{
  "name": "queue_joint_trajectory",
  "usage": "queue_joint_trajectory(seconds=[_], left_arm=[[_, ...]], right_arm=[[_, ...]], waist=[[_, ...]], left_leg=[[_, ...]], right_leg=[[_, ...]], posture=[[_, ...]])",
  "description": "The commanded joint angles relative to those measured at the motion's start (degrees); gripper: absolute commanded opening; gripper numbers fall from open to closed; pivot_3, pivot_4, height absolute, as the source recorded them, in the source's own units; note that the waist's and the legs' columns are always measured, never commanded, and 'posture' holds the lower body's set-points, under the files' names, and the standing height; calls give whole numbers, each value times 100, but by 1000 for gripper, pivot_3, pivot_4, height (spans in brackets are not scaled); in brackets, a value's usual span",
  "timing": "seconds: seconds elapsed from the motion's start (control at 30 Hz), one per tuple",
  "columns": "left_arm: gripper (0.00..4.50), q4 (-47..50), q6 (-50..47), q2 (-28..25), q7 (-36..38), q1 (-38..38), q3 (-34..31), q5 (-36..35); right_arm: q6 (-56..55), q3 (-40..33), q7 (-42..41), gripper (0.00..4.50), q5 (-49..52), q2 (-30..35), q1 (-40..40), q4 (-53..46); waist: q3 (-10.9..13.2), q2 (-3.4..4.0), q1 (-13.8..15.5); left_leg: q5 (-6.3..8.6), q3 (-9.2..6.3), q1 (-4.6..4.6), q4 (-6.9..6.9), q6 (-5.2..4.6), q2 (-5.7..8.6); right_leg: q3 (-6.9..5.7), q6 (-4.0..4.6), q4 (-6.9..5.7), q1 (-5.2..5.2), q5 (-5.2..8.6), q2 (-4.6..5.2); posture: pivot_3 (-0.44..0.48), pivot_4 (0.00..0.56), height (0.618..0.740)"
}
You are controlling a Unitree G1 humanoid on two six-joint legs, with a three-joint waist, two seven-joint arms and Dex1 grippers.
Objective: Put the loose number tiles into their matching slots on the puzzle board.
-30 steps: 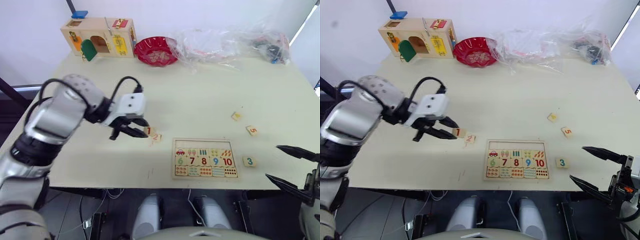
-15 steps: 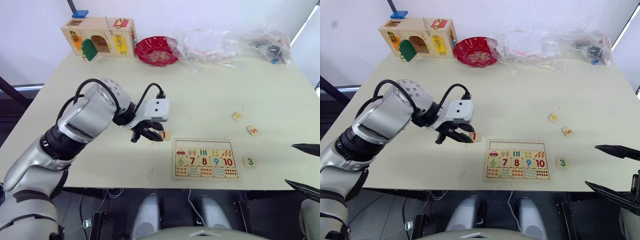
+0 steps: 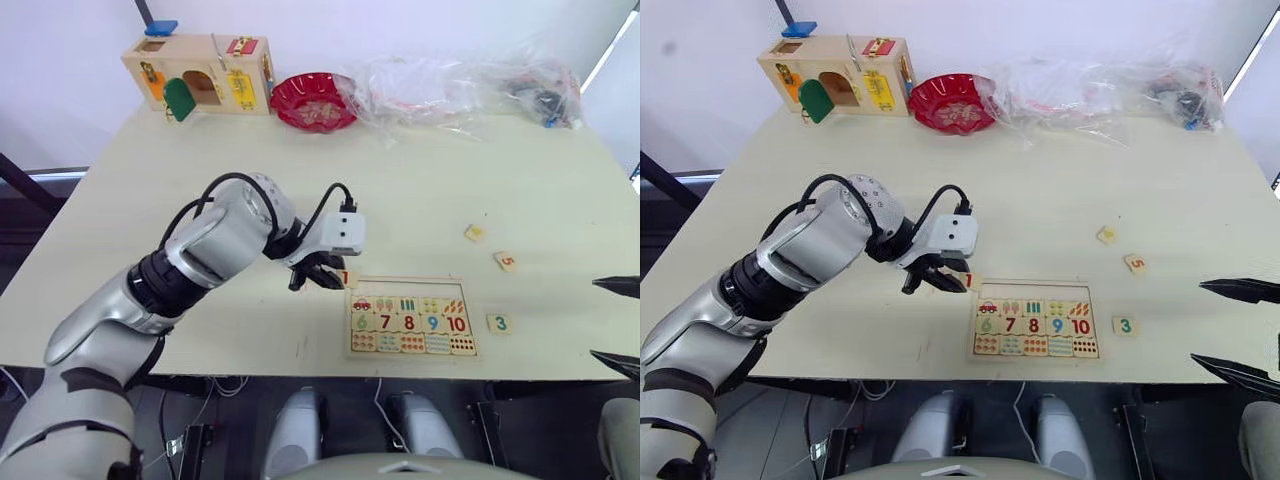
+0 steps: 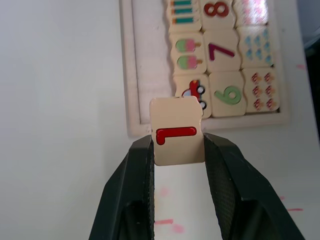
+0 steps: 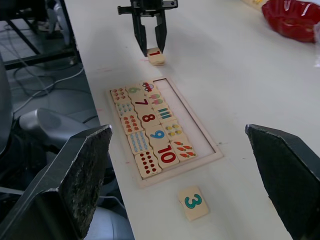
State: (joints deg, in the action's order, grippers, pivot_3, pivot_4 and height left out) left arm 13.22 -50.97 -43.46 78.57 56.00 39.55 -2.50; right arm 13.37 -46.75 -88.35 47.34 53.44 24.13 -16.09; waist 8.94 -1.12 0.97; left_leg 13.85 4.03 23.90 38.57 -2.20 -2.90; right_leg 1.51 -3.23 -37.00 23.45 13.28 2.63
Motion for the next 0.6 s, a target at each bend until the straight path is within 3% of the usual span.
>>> queue_joint_trajectory(seconds=[0.03, 0.6], left_arm=[[975, -102, -28, 200, -148, 159, 159, 196], [975, -564, 36, 615, -44, 541, 668, 682]], right_arm=[[-184, 98, -232, 4500, -133, 94, -183, 236], [-645, 806, -415, 4500, -489, 19, -615, 704]], waist=[[0, 0, -2], [2, 0, -15]], left_leg=[[0, -1, 1, 0, 0, 6], [0, -8, 5, 3, -1, 17]], right_leg=[[7, 0, 0, 0, 0, 0], [15, -1, -3, -1, 0, 0]], posture=[[0, 150, 740], [0, 150, 740]])
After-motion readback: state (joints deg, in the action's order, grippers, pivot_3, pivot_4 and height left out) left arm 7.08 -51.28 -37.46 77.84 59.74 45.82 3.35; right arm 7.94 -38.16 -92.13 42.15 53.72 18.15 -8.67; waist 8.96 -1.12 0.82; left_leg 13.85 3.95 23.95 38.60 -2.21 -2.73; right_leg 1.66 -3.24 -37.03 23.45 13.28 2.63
